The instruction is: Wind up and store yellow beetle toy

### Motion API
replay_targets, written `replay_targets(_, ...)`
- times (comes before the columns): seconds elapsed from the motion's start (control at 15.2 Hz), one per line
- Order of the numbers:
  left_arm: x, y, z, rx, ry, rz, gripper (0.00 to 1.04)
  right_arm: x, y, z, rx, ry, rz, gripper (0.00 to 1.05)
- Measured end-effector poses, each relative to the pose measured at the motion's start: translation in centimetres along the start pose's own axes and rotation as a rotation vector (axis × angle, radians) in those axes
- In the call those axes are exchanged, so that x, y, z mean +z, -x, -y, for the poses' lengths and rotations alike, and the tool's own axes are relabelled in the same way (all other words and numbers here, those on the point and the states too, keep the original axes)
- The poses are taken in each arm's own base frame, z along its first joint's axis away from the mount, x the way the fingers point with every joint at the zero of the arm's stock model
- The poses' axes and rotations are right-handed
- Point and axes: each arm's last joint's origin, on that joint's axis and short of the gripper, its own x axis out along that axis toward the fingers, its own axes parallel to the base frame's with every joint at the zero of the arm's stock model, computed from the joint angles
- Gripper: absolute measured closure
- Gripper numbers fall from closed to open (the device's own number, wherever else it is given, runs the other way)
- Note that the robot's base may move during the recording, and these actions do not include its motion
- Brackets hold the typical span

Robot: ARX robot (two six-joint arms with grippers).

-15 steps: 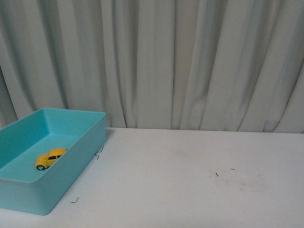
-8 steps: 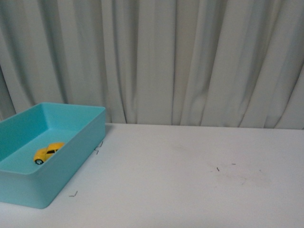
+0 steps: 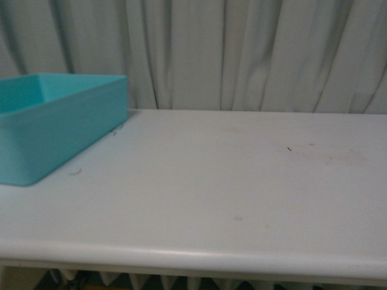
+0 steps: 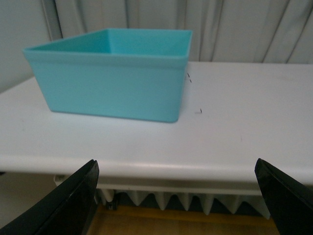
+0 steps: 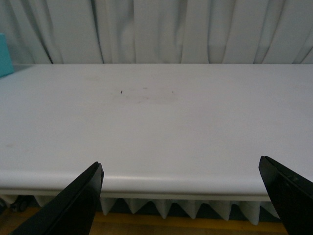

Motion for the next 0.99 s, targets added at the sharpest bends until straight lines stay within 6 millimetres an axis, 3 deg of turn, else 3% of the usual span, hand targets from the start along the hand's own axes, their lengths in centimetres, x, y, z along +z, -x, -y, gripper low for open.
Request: replay_targets(0.99, -0.05, 0.00, 0.00, 0.000, -0.001, -0.004, 0.07, -0.03, 0.00, 0.00, 0.000, -0.001, -0.003, 0.07)
